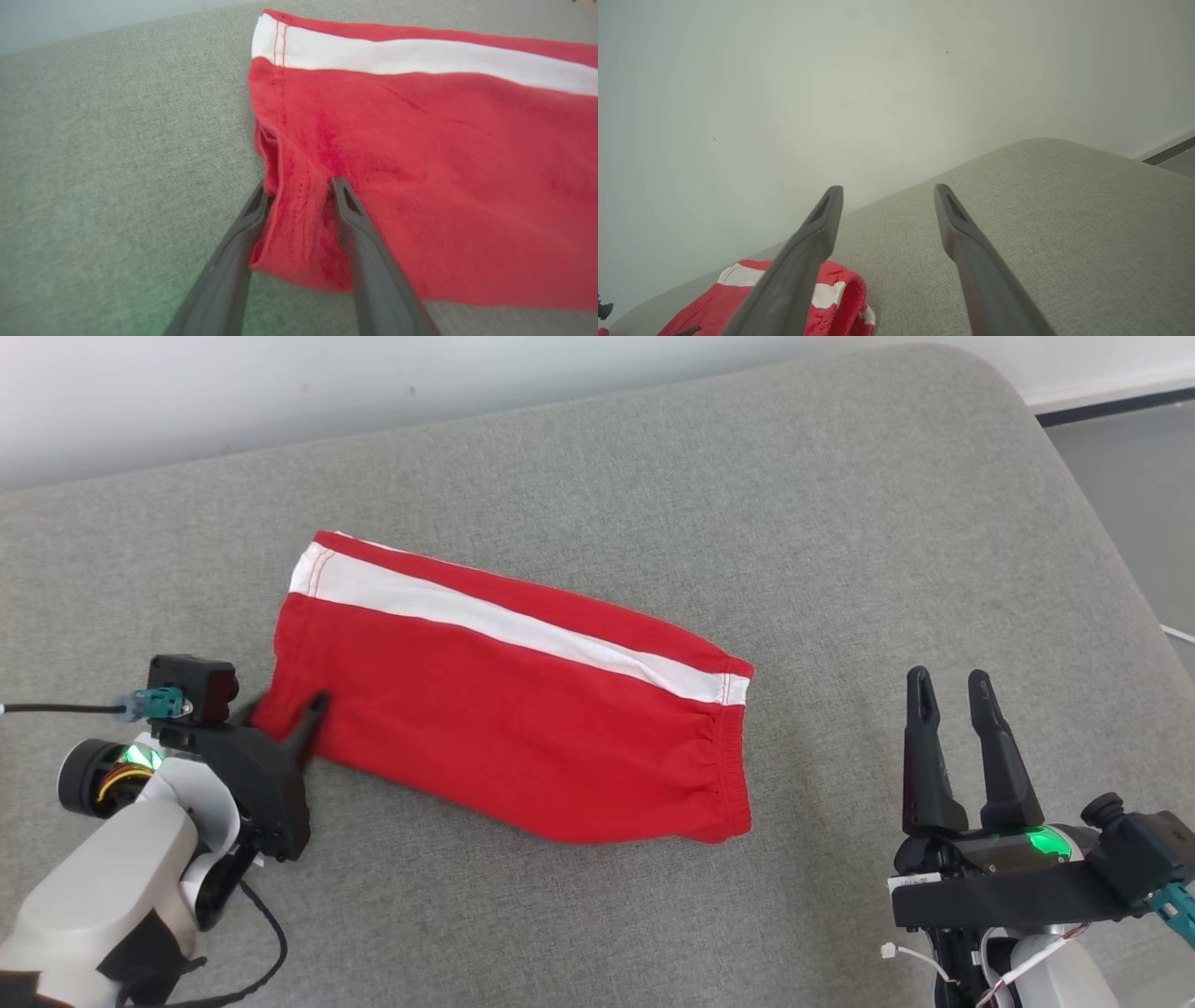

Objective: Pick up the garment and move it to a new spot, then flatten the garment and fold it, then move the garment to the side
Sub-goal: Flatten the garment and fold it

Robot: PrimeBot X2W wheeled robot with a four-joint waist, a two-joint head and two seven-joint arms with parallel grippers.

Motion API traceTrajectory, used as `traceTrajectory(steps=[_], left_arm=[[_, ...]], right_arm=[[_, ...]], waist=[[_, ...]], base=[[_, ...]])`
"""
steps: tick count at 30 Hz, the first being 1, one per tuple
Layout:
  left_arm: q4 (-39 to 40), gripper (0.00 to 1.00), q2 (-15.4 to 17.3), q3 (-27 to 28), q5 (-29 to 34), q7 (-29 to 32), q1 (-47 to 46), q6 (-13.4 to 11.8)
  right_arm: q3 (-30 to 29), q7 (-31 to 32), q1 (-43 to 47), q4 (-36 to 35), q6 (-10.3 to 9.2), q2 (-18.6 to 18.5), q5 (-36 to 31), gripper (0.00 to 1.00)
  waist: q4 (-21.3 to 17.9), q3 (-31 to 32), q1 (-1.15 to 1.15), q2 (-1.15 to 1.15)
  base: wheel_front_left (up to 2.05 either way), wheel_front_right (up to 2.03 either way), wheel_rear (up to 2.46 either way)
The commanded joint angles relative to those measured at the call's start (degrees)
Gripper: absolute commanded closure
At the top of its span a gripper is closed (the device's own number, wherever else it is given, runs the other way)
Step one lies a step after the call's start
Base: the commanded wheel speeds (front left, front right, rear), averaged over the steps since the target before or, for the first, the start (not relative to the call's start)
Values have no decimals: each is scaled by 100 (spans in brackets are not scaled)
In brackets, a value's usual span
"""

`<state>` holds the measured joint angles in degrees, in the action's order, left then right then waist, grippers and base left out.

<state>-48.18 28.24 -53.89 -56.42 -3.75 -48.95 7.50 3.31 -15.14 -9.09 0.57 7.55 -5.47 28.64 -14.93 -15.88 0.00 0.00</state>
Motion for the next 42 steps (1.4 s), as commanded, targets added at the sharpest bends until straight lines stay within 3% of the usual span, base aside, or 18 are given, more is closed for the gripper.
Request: traceTrajectory(steps=[1,8,21,30,42], left_arm=[[-40,100,-16,-52,-56,-45,-11,-8],[-174,100,-211,19,-458,-329,162,-7],[26,100,-509,23,-618,-857,906,-121],[713,100,-637,162,-765,-1055,1661,-513],[1998,100,-420,452,-719,-1136,2697,-1147]], right_arm=[[19,-3,82,6,-15,-17,-33,0],[27,-3,133,103,-15,-74,-39,0],[-187,-3,529,226,-15,-69,38,0],[-447,-3,957,176,-15,-70,-450,0],[-373,-3,1261,152,-15,41,-1014,0]], waist=[[33,44,0,0],[193,345,0,0],[651,846,0,0],[1021,931,0,0],[1152,972,0,0]], base=[[0,0,0],[0,0,0],[0,0,0],[0,0,0],[0,0,0]])
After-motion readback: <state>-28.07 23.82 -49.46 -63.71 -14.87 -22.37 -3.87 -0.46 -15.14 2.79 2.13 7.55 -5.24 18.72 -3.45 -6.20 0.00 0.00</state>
